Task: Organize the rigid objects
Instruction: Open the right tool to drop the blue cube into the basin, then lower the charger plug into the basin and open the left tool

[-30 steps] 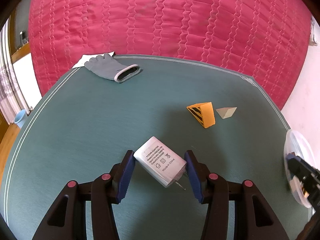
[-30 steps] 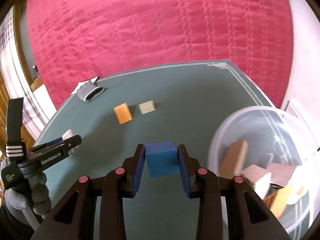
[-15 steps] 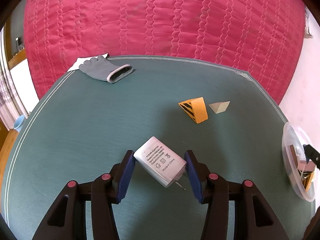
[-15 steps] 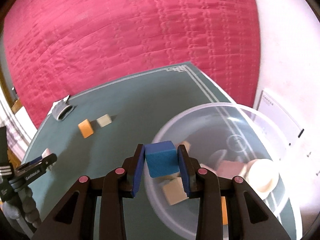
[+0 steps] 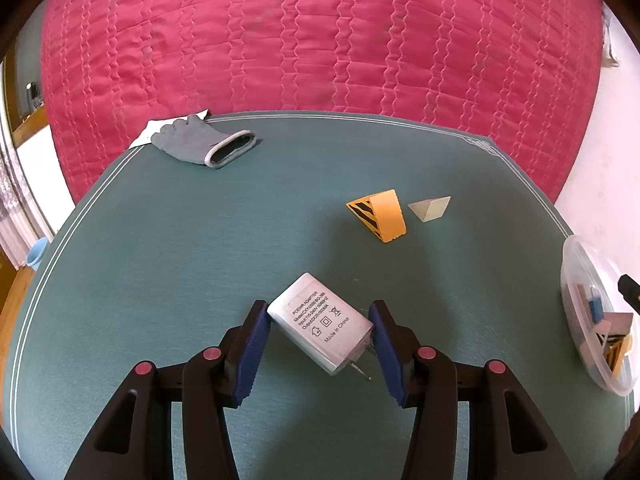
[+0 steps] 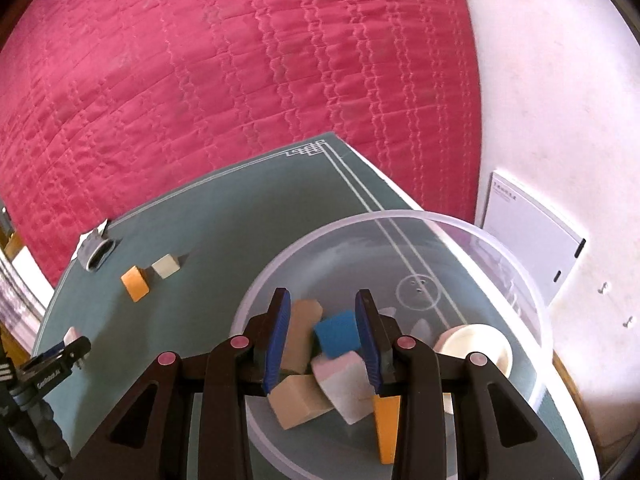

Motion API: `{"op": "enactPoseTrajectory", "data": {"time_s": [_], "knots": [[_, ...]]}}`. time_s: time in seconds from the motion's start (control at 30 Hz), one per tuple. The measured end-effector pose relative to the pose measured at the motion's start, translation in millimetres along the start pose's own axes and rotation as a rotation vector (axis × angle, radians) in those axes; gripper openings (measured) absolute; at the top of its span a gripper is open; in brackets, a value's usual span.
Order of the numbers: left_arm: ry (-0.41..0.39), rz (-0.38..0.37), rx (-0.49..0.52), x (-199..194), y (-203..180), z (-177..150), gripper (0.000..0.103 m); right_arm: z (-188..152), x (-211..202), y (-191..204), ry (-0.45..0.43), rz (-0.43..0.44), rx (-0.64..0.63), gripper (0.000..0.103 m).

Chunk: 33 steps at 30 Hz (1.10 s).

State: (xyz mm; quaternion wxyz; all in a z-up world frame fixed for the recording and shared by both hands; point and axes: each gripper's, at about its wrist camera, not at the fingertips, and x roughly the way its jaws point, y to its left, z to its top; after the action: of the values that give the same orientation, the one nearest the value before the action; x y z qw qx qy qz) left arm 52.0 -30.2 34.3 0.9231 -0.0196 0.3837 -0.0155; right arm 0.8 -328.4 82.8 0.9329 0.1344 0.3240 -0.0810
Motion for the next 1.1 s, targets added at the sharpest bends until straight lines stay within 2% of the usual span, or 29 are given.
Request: {"op": "enactPoseTrajectory", "data": {"time_s": [0.27,0.63,0.87,1.1], "knots": [[-0.001,-0.013,0.024,-2.5,-8.5,-0.9,0.054,-3.7,-10.6,-17.7,-0.019,-0.033,0.024,0.035],[0.006,-0.072,0.086,-15.9,-39.0,-4.3,0.054,-5.4,-27.1,-33.6,-0.088,-0.080,0.020,0.035],[0.016,-0.116,0.136,-23.8,-67.6,-4.1,0.054,-11.5,-29.1,-41.1,-0.104,-0.092,-0.014,0.035],[0.024,-0.166,0.197,-26.0,-104.6,-2.2,0.054,-16.2,-31.1,-54.7,-0.105,-0.087,0.009,0.035]]}}
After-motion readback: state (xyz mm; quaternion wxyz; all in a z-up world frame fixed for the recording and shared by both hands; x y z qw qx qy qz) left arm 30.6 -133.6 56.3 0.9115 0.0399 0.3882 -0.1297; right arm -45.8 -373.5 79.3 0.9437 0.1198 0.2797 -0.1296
